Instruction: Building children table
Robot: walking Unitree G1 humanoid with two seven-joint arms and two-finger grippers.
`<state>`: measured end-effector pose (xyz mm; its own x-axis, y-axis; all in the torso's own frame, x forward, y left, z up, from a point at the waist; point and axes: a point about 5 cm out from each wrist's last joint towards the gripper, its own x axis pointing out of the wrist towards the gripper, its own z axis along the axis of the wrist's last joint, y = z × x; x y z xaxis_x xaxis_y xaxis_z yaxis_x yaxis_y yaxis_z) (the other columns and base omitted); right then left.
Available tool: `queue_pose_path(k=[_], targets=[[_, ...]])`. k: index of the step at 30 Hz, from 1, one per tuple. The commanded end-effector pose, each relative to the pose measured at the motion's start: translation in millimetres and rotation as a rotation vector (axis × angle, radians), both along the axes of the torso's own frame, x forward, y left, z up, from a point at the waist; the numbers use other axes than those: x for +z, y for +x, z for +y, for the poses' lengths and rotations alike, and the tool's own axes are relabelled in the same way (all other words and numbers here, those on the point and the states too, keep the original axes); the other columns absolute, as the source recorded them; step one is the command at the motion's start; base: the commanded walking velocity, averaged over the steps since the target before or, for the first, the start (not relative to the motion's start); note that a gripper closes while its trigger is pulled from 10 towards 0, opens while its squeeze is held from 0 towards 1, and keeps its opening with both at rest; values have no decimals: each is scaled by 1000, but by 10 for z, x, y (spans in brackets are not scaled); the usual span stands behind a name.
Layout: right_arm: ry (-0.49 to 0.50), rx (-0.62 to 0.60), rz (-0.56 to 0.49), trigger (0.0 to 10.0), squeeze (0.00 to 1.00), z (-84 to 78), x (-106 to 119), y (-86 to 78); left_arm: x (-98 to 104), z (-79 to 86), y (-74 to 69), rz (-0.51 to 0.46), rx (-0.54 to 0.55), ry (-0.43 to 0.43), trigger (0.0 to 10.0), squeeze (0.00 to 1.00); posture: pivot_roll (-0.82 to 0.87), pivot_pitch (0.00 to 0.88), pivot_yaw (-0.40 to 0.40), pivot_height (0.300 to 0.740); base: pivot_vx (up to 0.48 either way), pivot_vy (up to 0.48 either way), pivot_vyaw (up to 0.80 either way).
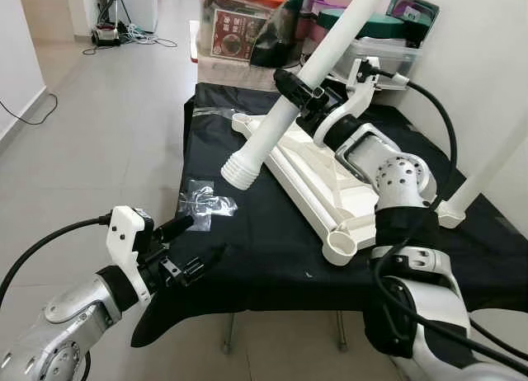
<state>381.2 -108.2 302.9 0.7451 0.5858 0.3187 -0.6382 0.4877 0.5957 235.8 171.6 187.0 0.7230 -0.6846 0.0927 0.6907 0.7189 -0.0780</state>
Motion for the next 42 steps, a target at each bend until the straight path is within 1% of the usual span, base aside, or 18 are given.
queue_pose_path(k=[1, 9, 20, 21, 22, 23, 24, 25, 26, 28, 29, 30, 32, 33, 34, 35, 37, 42], targets=[[5, 16, -18, 0, 0, 12, 16, -29, 19, 8, -10, -5, -15, 12, 10000, 0, 140, 0, -157, 740, 0, 0, 0], [-8, 32, -28, 0, 0, 52, -7, -65, 12, 3, -8, -4, -19, 13, 10000, 0, 144, 0, -156, 740, 0, 0, 0], [-27, 52, -74, 0, 0, 102, -12, -128, 31, 32, 15, -6, -30, 22, 10000, 0, 144, 0, -143, 740, 0, 0, 0], [-30, 64, -107, 0, 0, 99, -2, -146, 29, 25, 15, -5, -34, 23, 10000, 0, 144, 0, -142, 740, 0, 0, 0], [-44, 93, -162, 0, 0, 94, 18, -183, 27, 18, 14, -4, -38, 23, 10000, 0, 145, 0, -140, 740, 0, 0, 0], [-44, 93, -162, 0, 0, 94, 18, -183, 27, 18, 14, -4, -38, 23, 10000, 0, 145, 0, -140, 740, 0, 0, 0], [-37, 163, -244, 0, 0, 61, 58, -255, 22, 11, 11, -2, -42, 23, 10000, 0, 148, 0, -138, 740, 0, 0, 0], [-37, 163, -244, 0, 0, 61, 58, -255, 22, 11, 11, -2, -42, 23, 10000, 0, 148, 0, -138, 740, 0, 0, 0], [-27, 217, -310, 0, 0, 7, 97, -309, 16, 6, 7, 0, -46, 23, 10000, 0, 150, 0, -139, 740, 0, 0, 0], [-1, 289, -406, 0, 0, -127, 179, -364, 5, 0, -4, 5, -54, 25, 10000, 0, 152, 0, -143, 740, 0, 0, 0], [-1, 289, -406, 0, 0, -127, 179, -364, 5, 0, -4, 5, -54, 25, 10000, 0, 152, 0, -143, 740, 0, 0, 0], [6, 306, -430, 0, 0, -166, 201, -375, 3, -1, -7, 6, -56, 26, 10000, 0, 152, 0, -143, 740, 0, 0, 0], [58, 424, -506, 0, 0, -224, 242, -488, -1, -15, -15, 7, -60, 25, 10000, 0, 153, 0, -143, 740, 0, 0, 0], [58, 424, -506, 0, 0, -224, 242, -488, -1, -15, -15, 7, -60, 25, 10000, 0, 153, 0, -143, 740, 0, 0, 0], [85, 476, -549, 0, 0, -254, 263, -547, -5, -23, -19, 10, -64, 23, 10000, 0, 153, 0, -143, 740, 0, 0, 0], [85, 476, -549, 0, 0, -254, 263, -547, -5, -23, -19, 10, -64, 23, 10000, 0, 153, 0, -143, 740, 0, 0, 0], [85, 552, -600, 0, 0, -274, 252, -613, -16, -35, -25, 14, -73, 24, 10000, 0, 152, 0, -144, 740, 0, 0, 0], [55, 597, -612, 0, 0, -238, 192, -633, -13, -41, -21, 13, -81, 24, 10000, 0, 154, 0, -147, 740, 0, 0, 0]])
